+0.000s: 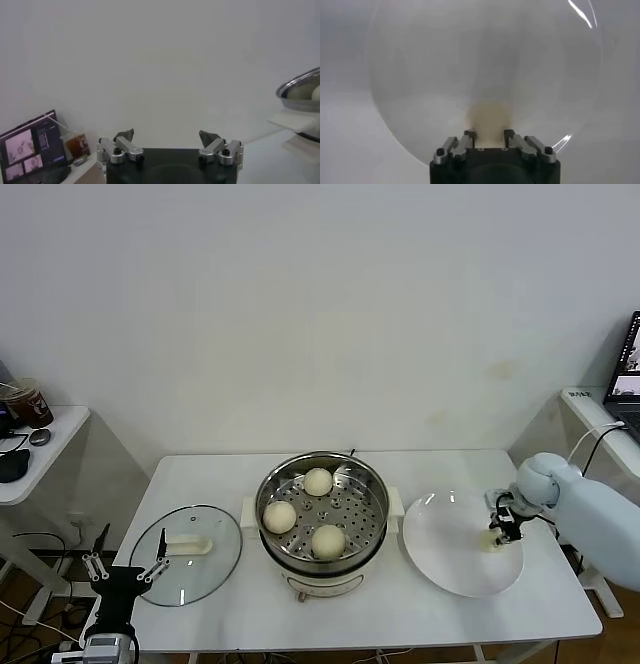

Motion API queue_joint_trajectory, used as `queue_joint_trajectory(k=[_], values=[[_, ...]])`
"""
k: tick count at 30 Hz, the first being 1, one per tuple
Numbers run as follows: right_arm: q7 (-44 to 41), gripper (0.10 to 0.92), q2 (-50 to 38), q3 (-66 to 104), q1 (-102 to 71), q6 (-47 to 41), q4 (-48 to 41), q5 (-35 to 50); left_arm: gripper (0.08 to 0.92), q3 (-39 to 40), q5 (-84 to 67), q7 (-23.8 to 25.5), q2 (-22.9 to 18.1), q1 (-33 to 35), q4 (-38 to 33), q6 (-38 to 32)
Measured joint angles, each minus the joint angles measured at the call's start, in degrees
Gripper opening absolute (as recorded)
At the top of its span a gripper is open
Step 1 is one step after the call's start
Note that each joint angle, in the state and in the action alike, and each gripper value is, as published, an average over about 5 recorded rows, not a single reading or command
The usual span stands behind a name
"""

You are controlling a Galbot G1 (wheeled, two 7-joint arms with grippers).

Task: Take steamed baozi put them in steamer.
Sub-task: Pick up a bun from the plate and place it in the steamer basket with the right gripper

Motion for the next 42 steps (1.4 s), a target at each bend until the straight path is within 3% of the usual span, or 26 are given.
queue_joint_trajectory(k=[8, 16, 30, 42], values=[[-1.67, 0.348, -3.81, -6.4, 8.73, -2.47, 5.49, 6.23, 0.823, 0.54, -0.3, 0.14, 0.57, -0.89, 0.3, 0.11], [-1.14, 0.38, -3.65, -20.57, 28.51, -6.7, 13.57, 17.59, 0.823, 1.21, -0.6, 0.38, 1.41, -2.31, 1.26, 0.44], [8.05, 0.399, 8.81, -37.48, 47.93, -21.28, 25.01, 39.58, 0.823, 1.21, -0.62, 0.39, 1.26, -3.41, 2.53, 0.53], [13.02, 0.399, 18.01, -41.28, 45.36, -29.1, 23.68, 43.17, 0.823, 0.81, -0.64, 0.35, 0.48, -3.69, 2.48, 0.53]])
